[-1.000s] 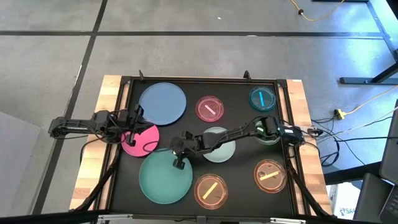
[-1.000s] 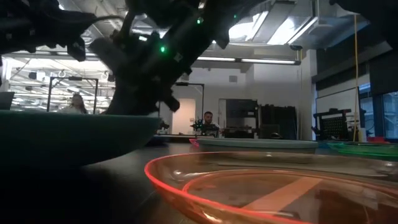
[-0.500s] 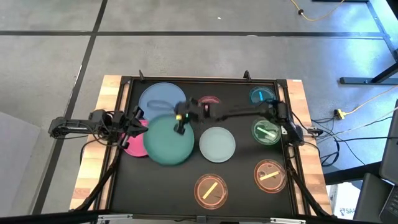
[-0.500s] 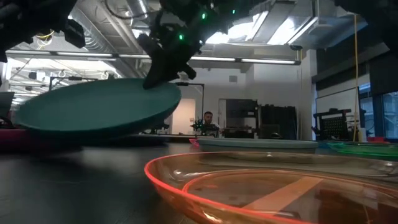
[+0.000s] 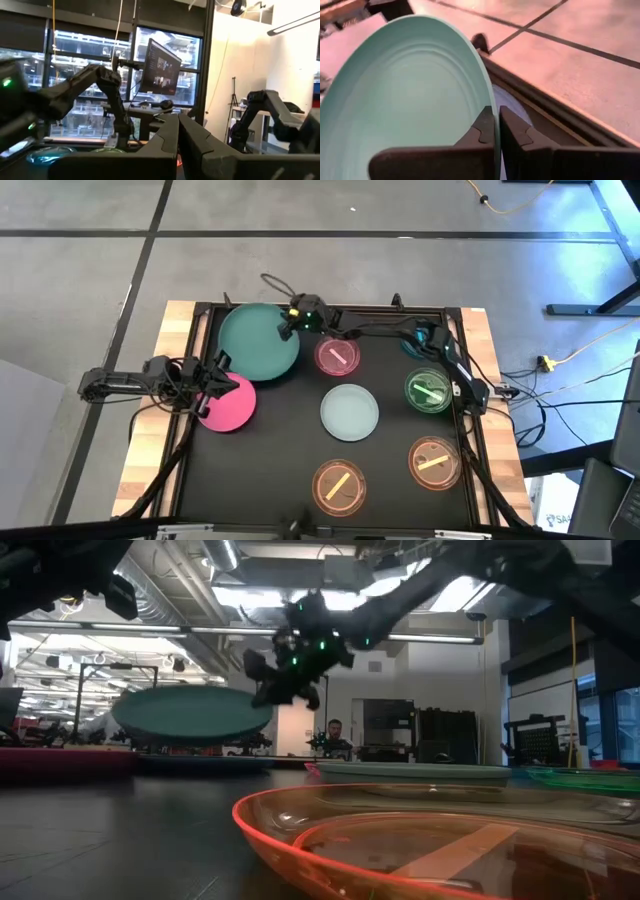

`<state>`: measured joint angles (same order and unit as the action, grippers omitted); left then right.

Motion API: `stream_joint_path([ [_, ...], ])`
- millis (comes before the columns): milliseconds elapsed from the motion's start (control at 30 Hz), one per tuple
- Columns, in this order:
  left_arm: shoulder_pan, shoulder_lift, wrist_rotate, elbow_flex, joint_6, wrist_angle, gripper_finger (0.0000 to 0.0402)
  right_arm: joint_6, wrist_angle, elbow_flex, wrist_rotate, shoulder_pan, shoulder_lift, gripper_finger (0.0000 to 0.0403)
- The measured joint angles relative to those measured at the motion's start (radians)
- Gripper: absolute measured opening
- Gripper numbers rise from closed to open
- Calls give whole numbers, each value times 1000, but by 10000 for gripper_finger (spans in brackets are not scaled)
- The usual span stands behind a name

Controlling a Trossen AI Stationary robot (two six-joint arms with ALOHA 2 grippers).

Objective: Stack plastic plates
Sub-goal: Stack the green plate on top of the blue plate

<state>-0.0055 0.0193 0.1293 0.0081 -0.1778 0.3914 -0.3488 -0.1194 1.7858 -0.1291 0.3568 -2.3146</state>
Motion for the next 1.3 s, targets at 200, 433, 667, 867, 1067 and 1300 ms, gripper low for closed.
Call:
stream_joint_path([
  [200, 0, 0, -7, 0, 4, -11, 0, -37, -16, -1, 18, 16, -43, 5],
  [433, 0, 0, -7, 0, 4, -12, 0, -41, -38, 1, -35, 2, -41, 54],
  [667, 0, 0, -8, 0, 4, -17, 0, 18, -45, 0, -28, -4, -32, 150],
  [867, 0, 0, -8, 0, 4, -17, 0, 183, 79, 2, 37, -38, 82, 186],
  [1067, 0, 0, -31, 0, 25, -58, 0, 368, 303, 1, -12, -140, 206, 188],
  [1300, 0, 0, -107, 0, 46, -151, 0, 452, 417, -99, -28, -238, 297, 189],
])
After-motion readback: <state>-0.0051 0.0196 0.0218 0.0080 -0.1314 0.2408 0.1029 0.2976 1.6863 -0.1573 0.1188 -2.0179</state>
